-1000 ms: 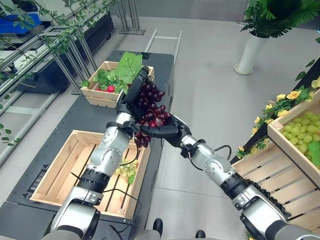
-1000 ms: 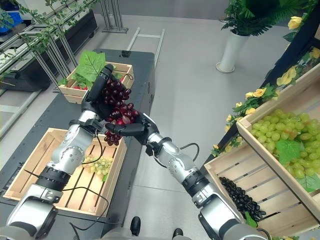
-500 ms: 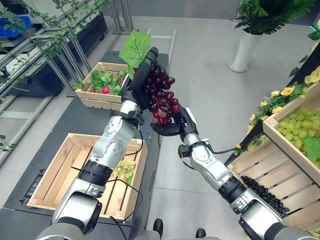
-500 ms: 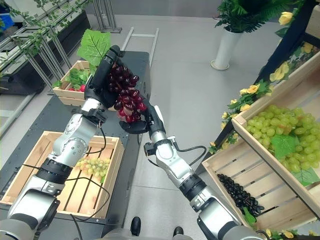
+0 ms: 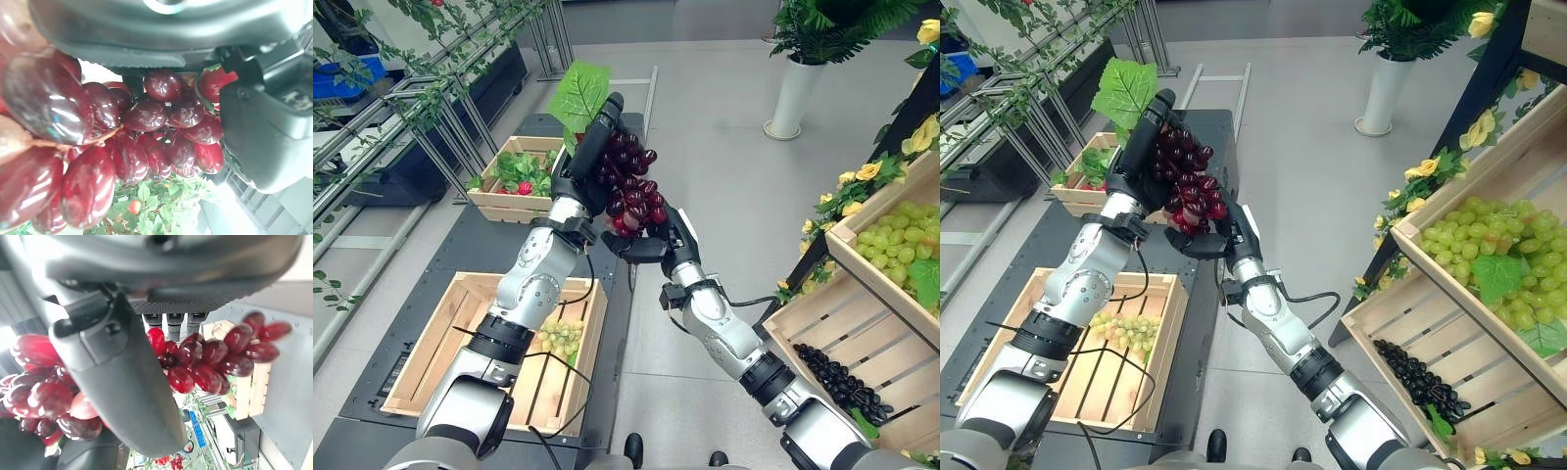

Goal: Pick up the fruits from the basket on one side to the basket on the other side

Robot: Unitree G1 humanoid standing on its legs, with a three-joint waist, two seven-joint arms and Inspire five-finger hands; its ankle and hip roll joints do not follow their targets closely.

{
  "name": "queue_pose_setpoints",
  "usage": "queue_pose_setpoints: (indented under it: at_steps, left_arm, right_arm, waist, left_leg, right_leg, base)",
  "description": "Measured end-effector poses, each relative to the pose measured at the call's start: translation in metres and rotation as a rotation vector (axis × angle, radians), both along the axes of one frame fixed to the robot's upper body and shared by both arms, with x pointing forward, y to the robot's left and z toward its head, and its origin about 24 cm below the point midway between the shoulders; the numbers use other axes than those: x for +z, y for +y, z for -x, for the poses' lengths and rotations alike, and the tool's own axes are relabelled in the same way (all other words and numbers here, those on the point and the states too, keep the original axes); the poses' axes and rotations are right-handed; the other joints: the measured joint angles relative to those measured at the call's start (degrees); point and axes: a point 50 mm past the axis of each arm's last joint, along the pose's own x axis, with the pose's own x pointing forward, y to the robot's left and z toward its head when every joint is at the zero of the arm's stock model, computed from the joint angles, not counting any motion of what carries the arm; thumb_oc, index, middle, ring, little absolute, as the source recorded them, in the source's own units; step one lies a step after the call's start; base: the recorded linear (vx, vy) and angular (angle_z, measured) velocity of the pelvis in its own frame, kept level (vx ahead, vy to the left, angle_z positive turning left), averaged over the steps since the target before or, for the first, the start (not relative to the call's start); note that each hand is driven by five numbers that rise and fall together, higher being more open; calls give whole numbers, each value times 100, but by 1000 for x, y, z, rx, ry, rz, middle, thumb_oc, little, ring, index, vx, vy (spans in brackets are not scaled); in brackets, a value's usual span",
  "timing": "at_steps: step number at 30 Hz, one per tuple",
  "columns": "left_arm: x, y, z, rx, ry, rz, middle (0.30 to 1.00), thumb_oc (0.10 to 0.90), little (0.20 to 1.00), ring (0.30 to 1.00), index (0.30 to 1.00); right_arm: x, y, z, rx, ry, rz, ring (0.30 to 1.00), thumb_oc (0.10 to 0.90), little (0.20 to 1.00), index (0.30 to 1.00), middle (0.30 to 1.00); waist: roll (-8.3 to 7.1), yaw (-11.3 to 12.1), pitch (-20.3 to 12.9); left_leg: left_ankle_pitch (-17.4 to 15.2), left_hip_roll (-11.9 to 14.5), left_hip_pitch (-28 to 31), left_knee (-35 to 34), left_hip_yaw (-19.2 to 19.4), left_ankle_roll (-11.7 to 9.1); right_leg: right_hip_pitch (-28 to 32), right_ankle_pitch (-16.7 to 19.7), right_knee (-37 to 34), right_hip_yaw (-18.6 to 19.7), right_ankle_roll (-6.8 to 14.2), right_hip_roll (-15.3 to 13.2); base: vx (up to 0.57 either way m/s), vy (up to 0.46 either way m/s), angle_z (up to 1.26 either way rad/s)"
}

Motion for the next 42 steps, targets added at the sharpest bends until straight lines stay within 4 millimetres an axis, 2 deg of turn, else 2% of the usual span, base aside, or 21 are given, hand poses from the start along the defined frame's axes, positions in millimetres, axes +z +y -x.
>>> queue_pose_setpoints:
  at_steps: [10,15,16,17,18,29,30,31,32,37,42]
  left_arm:
    - [-2,-7,0,-17,2,29,300,400,300,300,300]
    - [-2,-9,0,-21,4,36,300,400,300,300,300]
    - [-2,-10,0,-25,4,43,300,400,300,300,300]
    - [-2,-12,0,-28,5,48,300,400,300,300,300]
    - [-3,-14,1,-34,7,57,300,400,300,300,300]
    - [0,-17,1,-46,-20,71,300,400,300,300,300]
    - [0,-17,1,-38,-16,73,451,500,451,451,451]
    - [0,-17,1,-35,-14,73,451,500,451,451,451]
    - [0,-16,1,-29,-11,74,900,800,900,900,900]
    - [-6,-10,-3,1,17,68,900,800,900,900,900]
    - [-15,3,-9,65,56,52,900,800,900,900,900]
  right_arm:
    - [1,5,2,86,74,-146,900,800,900,900,900]
    - [1,5,2,86,74,-147,900,800,900,900,900]
    - [2,4,2,85,70,-150,507,538,507,507,507]
    - [2,4,2,84,67,-153,340,427,340,340,340]
    - [3,4,2,82,61,-157,300,400,300,300,300]
    - [3,4,2,78,53,-146,300,400,300,300,300]
    - [3,4,2,76,47,-147,300,400,300,300,300]
    - [3,3,1,75,42,-141,300,400,300,300,300]
    - [4,3,1,71,28,-123,300,400,300,300,300]
    - [4,0,1,49,8,-88,300,400,300,300,300]
    - [-13,-21,4,-39,53,-100,300,400,300,300,300]
  waist:
    - [5,19,-3]
    - [20,28,-14]
    - [21,37,-14]
    - [21,43,-14]
    - [21,57,-14]
    - [20,72,-15]
    - [20,65,-14]
    - [20,56,-15]
    - [20,55,-15]
    - [21,24,-15]
    - [21,22,-15]
  left_leg:
    - [0,0,0,0,-4,0]
    - [0,0,0,0,-11,0]
    - [0,0,0,0,-16,0]
    - [0,0,0,0,-19,0]
    - [0,-1,0,0,-25,0]
    - [1,0,3,0,-28,0]
    - [1,0,3,0,-27,0]
    - [1,0,3,0,-27,0]
    - [0,0,3,0,-27,0]
    - [0,0,8,0,-19,0]
    - [0,0,11,0,-9,1]
  right_leg:
    - [3,0,0,-6,0,0]
    - [8,0,0,-23,0,0]
    - [11,0,0,-34,0,0]
    - [12,0,0,-34,0,0]
    - [15,0,0,-34,0,0]
    - [14,0,0,-31,0,2]
    - [13,0,0,-29,0,2]
    - [13,0,0,-27,0,2]
    - [13,0,0,-27,0,2]
    - [13,0,1,-15,0,2]
    - [13,1,0,-1,1,2]
  base:
    - [0,0,0]
    - [0,0,0]
    - [0,0,0]
    - [0,0,0]
    - [0,0,0]
    - [0,0,0]
    - [0,0,0]
    - [0,0,0]
    - [0,0,0]
    - [0,0,0]
    - [2,2,-1]
